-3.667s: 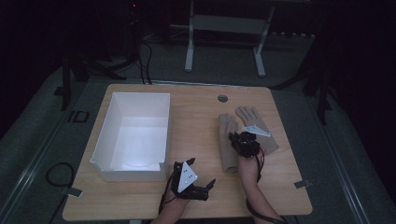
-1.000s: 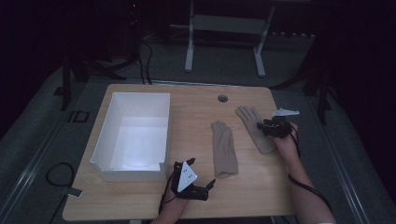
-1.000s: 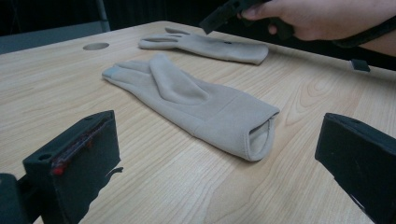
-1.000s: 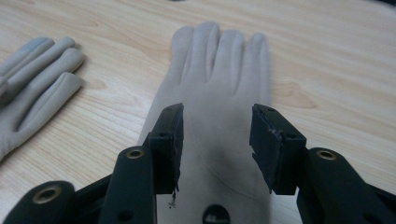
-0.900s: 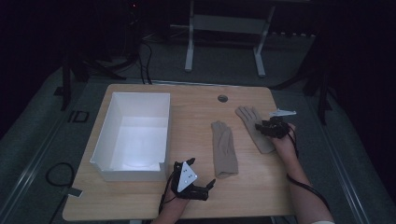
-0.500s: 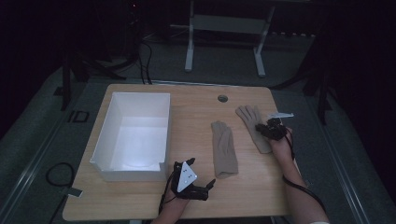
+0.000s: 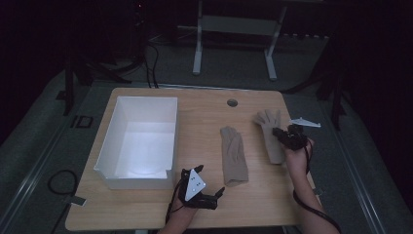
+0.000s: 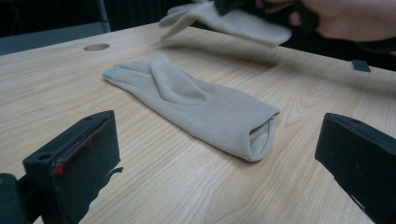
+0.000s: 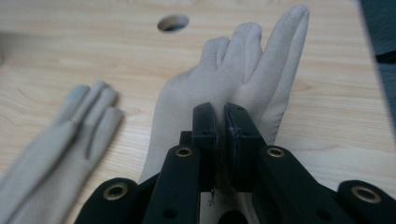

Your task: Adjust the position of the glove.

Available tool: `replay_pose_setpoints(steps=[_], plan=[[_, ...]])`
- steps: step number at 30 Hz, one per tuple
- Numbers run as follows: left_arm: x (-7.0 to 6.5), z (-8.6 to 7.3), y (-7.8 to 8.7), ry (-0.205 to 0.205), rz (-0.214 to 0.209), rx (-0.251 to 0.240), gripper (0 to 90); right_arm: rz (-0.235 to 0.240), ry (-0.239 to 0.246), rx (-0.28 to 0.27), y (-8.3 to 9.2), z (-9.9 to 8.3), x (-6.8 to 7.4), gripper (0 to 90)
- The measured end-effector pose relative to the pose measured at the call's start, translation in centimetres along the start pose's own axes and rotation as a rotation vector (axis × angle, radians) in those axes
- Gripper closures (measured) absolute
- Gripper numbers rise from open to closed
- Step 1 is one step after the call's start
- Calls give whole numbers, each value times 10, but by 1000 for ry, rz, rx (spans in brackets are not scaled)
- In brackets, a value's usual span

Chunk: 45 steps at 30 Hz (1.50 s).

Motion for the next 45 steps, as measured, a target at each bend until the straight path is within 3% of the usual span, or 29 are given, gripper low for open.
replay_pose_setpoints(steps=[5,9,12,16,25,29,32,36,40,41,43,45], plan=[[0,0,0,-2,1,0,2,-69,-20,-28,28,-2,5,836],[0,0,0,0,2,0,2,-93,-61,-18,41,-15,5,835],[0,0,0,-1,3,-1,2,-86,-92,-14,45,-29,4,835],[0,0,0,-1,4,-1,2,-107,-97,23,42,-54,4,833],[0,0,0,-1,1,-1,2,-129,-90,108,24,-81,1,819],[0,0,0,-4,1,0,2,-110,-84,113,22,-82,1,777],[0,0,0,-3,1,0,2,-69,-99,99,25,-80,-1,706],[0,0,0,-5,2,1,2,0,-26,64,34,-67,-2,601],[-1,0,0,-5,3,-2,2,44,156,83,38,-64,-1,590],[-1,0,0,-5,3,-2,2,44,156,83,38,-64,-1,590],[0,0,0,-7,3,0,2,62,224,109,38,-66,-7,577],[0,0,0,-4,4,1,2,69,245,122,39,-69,-11,567]])
Point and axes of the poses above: each handheld gripper's, and its own axes: y roughly backward along the jaws, z roughly out of its top, x roughly to its left, the point moved 7 cm from there along -y, roughly forward along the jaws, and after that the axes turned 1 degree about z, right-handed, at the moved point
